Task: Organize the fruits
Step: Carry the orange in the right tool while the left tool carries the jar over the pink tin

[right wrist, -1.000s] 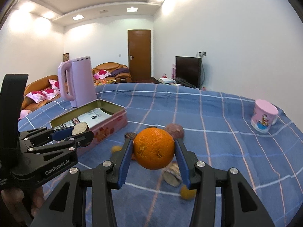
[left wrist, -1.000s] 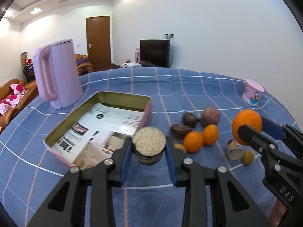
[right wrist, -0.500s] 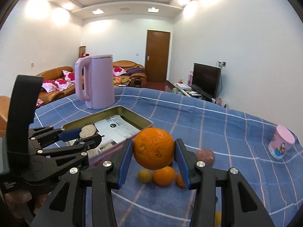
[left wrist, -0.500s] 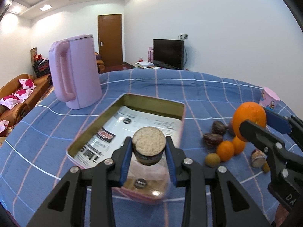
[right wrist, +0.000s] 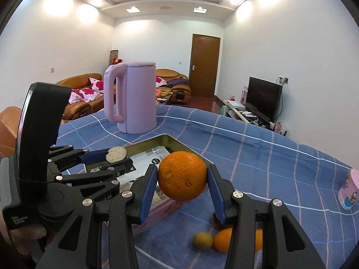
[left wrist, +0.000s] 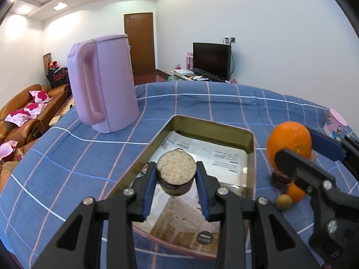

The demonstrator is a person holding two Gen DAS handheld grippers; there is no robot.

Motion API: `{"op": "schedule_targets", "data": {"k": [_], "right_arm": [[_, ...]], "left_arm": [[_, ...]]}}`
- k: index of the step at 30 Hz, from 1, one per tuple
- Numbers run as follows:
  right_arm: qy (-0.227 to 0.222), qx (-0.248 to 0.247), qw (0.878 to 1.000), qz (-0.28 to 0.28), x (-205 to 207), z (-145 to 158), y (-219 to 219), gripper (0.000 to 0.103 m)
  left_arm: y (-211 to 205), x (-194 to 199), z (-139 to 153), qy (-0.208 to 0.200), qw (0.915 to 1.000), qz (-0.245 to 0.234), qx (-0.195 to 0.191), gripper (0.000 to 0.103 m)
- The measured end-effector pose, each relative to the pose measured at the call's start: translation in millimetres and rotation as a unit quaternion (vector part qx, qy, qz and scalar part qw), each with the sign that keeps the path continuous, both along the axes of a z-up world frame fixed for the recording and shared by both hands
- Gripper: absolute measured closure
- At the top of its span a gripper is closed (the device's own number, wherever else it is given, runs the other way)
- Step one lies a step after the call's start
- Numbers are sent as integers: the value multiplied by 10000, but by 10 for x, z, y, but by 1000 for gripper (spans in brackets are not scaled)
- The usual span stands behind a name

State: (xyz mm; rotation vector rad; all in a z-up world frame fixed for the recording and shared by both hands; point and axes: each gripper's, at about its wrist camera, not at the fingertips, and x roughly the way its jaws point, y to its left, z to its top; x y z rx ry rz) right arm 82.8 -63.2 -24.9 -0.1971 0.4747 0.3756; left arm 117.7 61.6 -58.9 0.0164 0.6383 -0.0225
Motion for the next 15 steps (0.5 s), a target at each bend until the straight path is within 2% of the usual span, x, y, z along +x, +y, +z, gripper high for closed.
{"op": "schedule_targets", "data": {"k": [15], "right_arm": [[521,-4,9985,172,273,-264,193,55]], "left_arm": [[123,192,-124,254,9995,83,160,67]]}}
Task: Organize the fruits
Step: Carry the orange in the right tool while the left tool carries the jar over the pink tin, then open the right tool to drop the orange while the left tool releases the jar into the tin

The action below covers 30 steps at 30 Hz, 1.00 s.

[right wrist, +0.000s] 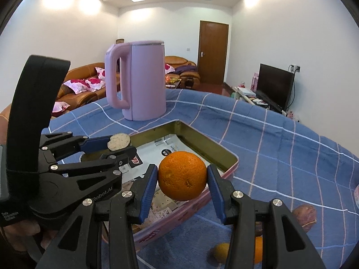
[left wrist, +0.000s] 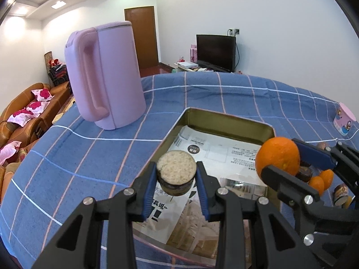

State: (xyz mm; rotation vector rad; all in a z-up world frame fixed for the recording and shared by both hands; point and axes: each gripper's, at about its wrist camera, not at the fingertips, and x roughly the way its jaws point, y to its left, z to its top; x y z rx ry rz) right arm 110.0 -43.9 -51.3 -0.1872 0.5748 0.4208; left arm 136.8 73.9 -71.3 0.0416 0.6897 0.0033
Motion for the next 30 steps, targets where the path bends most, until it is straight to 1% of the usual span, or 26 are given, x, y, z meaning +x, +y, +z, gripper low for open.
{"op": "schedule_targets", "data": {"k": [15,19,27,30], "right_arm": [[326,-132,9993,132,103,-162,57,55],[322,-150,9993,132,102,-173,63,55],[311,-142,9993,161,113,-178,60,55],[307,-120,9993,180,114,-179,54,55]], "left_arm": [[23,121,-138,246,9996,24,99,66],[27,145,-166,302,9995,38,91,66],[17,142,-159,269,9995,55,150,66],[19,136,-155,265,9995,67,142,63]]}}
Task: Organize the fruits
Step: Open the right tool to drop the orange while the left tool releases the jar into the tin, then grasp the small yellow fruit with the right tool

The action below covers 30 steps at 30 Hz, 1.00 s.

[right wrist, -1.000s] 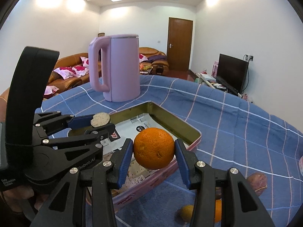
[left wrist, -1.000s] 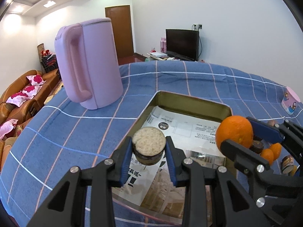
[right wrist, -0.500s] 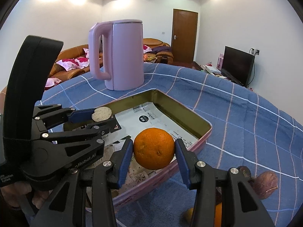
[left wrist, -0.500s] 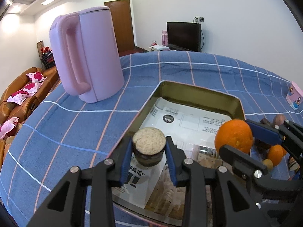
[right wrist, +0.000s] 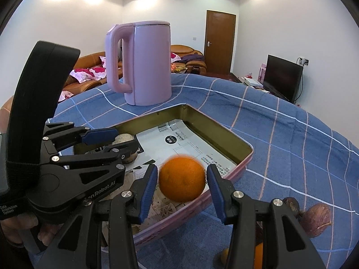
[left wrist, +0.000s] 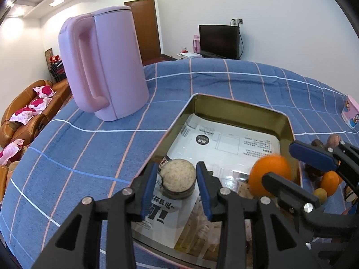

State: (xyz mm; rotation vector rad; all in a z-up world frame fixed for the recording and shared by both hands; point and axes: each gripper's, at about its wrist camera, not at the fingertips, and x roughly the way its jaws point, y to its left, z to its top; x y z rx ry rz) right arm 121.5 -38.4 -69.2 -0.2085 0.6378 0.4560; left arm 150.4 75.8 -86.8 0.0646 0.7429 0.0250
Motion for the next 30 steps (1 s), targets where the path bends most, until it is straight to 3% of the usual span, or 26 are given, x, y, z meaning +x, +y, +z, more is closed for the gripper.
{"op": "schedule_targets", "data": {"k": [16,20,30], "right_arm": [[-92,280,9995,-125,-77,76,-130,42],[-132,338,9992,-138,-145,123,-180,35],[-300,403,9982,-335,-384,225,-378,31]], "left_arm": [[37,-170,107,-95,9997,-68,-218,41],[50,-258,168,-242,9996,7,-172,19],[-106,-437,260,-376,9987,-106,-338,17]]}}
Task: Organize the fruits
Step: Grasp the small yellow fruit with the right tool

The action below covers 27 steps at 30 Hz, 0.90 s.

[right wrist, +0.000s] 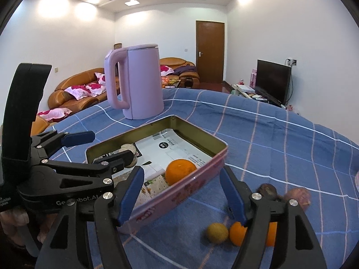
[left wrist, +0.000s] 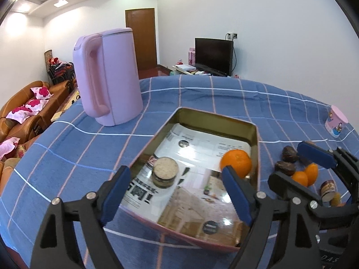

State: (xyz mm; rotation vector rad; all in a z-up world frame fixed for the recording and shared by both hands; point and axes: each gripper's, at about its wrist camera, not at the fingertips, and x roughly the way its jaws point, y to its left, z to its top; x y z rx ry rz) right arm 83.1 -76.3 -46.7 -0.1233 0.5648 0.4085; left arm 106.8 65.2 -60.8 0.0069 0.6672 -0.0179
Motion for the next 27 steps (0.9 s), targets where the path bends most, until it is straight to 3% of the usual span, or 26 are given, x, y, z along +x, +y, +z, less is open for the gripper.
{"op": "schedule_targets", "data": {"k": [10,20,27], "right_arm": [[-132,-135,9986,-486,-396,17,-488,31],[309,-373,9866,-1561,-721,-196,-1450,31],[620,-234,9829,-1720,-693,-297,-1679,31]], "left_arm": [[-483,-300,52,-170,9986,-492,-59,17],[-1079,-440,-2,-126,9937,-1109,33,16],[-1422,-470,-66,-34,9901,-1398,135,16]]}}
